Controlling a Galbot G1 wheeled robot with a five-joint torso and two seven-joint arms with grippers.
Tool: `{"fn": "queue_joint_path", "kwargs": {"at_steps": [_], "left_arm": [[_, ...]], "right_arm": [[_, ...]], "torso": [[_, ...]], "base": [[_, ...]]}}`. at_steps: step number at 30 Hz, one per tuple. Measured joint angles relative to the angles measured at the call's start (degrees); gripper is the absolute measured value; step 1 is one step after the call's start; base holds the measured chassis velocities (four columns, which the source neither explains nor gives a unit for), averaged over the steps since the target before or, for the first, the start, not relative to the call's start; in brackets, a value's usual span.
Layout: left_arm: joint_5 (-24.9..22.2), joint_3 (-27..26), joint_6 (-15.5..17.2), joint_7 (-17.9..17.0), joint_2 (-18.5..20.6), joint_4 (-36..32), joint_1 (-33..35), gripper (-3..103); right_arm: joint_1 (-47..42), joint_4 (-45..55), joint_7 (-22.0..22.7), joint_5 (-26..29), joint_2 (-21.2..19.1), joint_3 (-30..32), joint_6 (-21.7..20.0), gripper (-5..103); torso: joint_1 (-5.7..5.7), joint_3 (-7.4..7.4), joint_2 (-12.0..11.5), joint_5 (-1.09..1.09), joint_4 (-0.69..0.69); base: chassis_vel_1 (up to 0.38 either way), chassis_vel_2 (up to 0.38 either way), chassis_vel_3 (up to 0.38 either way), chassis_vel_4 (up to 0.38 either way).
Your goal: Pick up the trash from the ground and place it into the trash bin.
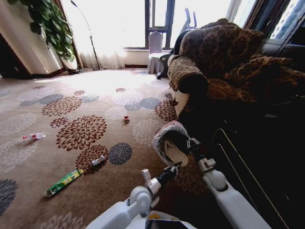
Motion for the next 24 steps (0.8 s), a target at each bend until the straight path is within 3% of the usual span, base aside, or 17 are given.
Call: {"fn": "queue_joint_path", "kwargs": {"at_steps": [5, 12, 16, 24], "left_arm": [[-2.49, -0.32, 0.5, 0.0, 0.29, -0.52, 0.78, 0], [-1.72, 4.54, 1.88, 1.22, 1.95, -0.47, 1.32, 0], [-3.56, 6.15, 2.34, 0.96, 2.1, 0.17, 0.54, 0], [-9.64, 4.71, 2.66, -1.54, -1.38, 3.45, -3.07, 0]], "right_arm": [[-0.63, 0.03, 0.0, -0.13, 0.02, 0.53, 0.11, 0], [-0.26, -0.06, 0.0, -0.13, 0.21, 0.3, 0.35, 0], [-0.25, -0.21, 0.0, 0.03, 0.6, 0.27, 0.98, 0], [-1.0, -0.57, 0.0, 0.05, 1.03, 0.26, 1.82, 0]], "torso": [[0.0, 0.0, 0.0, 0.0, 0.0], [0.0, 0.0, 0.0, 0.01, 0.01], [0.0, -0.01, 0.0, 0.01, 0.0], [0.0, 0.0, 0.0, 0.01, -0.01]], "base": [[0.0, 0.0, 0.0, 0.0], [0.0, 0.0, 0.0, 0.0], [0.0, 0.0, 0.0, 0.0], [0.0, 0.0, 0.0, 0.0]]}}
